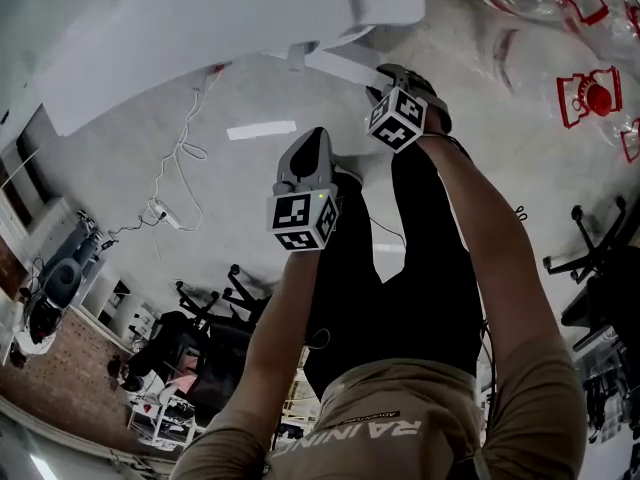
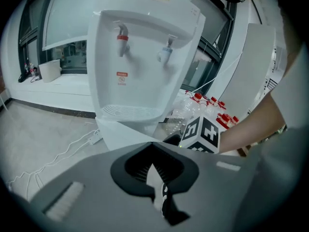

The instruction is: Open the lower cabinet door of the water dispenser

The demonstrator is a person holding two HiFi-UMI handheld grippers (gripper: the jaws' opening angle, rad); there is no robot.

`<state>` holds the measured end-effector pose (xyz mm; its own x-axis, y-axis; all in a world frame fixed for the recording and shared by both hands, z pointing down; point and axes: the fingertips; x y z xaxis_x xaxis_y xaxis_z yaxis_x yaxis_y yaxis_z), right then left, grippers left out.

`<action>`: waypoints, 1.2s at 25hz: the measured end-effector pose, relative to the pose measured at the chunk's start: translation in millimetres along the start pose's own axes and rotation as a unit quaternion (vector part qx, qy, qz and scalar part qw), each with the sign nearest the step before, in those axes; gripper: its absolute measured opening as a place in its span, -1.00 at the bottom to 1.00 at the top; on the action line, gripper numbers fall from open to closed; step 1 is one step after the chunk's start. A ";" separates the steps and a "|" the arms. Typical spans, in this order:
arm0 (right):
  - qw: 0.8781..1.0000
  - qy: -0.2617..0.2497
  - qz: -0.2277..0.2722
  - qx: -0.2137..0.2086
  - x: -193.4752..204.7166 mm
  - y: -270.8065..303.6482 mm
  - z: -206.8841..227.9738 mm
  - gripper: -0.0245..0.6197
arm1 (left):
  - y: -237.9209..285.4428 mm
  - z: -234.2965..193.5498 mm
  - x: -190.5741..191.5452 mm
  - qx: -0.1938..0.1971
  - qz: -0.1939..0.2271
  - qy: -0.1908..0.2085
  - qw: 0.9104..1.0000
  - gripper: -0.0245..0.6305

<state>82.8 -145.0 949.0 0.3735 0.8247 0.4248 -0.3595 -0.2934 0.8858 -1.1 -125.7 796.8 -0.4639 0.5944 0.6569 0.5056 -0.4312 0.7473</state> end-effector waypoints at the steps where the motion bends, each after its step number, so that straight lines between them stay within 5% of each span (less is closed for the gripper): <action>1: 1.000 0.014 0.002 0.007 2.0 0.3 -4.8 -0.40 | -3.7 -3.3 0.9 -0.002 0.005 0.000 1.000 -0.93; 10: 0.989 0.132 0.005 0.062 13.8 5.0 -76.2 -0.40 | -53.9 -50.4 15.3 -0.006 0.044 0.005 0.999 -0.93; 16: 0.983 0.177 -0.011 0.040 6.7 21.7 -137.4 -0.40 | -90.4 -88.0 52.1 -0.034 0.047 -0.002 0.998 -0.93; 30: 0.987 0.154 -0.042 -0.009 -56.7 81.0 -244.3 -0.51 | -128.8 -171.4 138.5 -0.054 0.020 -0.053 0.997 -0.93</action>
<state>-176.4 -97.3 951.1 0.1267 0.9541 0.2712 -0.3538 -0.2120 0.9110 -255.2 -104.2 808.8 -0.3630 0.6404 0.6768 0.4391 -0.5231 0.7305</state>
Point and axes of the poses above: the fingertips, and each gripper's own axes: y forward along the fingers, z to its right, x out of its underside, and after that the axes turned 14 degrees about y, right-handed
